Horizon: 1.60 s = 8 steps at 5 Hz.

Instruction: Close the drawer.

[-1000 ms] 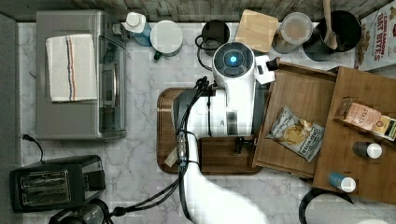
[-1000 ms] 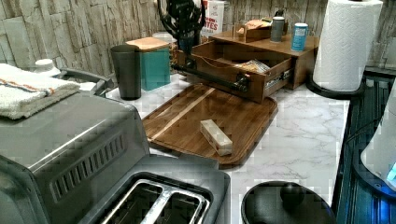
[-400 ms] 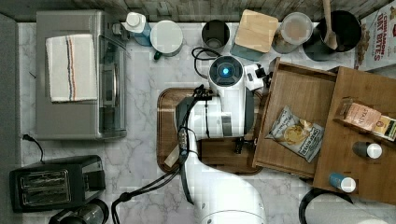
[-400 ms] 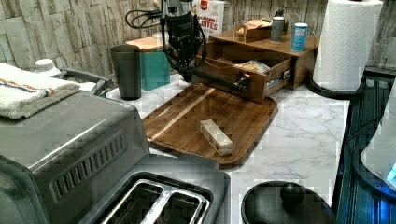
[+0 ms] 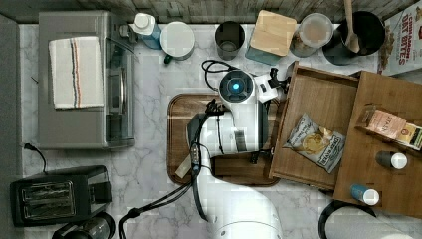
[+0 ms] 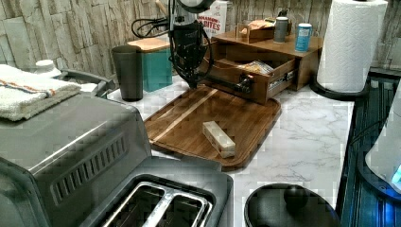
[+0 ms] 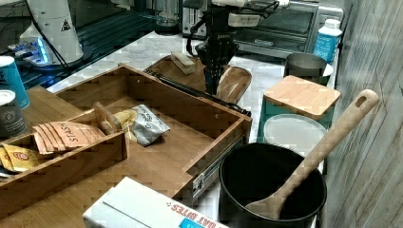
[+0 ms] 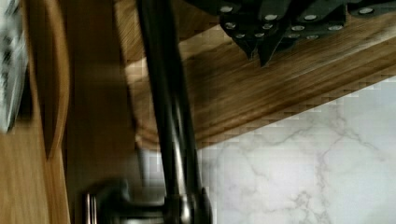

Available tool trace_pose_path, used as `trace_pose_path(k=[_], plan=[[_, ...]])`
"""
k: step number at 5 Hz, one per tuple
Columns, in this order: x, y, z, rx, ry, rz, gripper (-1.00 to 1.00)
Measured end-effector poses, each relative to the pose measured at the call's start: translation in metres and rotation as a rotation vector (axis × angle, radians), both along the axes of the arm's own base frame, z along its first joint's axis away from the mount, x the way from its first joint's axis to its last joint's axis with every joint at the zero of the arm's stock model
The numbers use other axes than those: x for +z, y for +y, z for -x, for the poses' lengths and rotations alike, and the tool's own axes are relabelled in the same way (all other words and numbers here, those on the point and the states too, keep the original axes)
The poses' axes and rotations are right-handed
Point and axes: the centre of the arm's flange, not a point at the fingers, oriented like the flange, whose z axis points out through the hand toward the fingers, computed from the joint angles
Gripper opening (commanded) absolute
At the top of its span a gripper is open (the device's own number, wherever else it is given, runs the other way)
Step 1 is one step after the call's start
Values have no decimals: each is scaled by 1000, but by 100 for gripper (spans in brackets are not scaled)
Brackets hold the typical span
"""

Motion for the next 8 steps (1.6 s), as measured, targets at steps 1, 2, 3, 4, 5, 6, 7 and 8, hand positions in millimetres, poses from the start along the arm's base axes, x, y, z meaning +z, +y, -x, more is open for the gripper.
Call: trace_pose_path(k=[1, 2, 3, 4, 5, 6, 7, 8], plan=[[-7, -1, 0, 52, 20, 7, -100], [-19, -3, 3, 54, 58, 15, -100], [-24, -9, 5, 47, 72, 21, -100], [-23, -16, 8, 68, 96, 57, -100], [-17, -22, 8, 95, 97, 58, -100], [-12, -34, 10, 184, 100, 49, -100], [-13, -57, 13, 229, 94, 20, -100], [-13, -89, 20, 180, 85, 4, -100]])
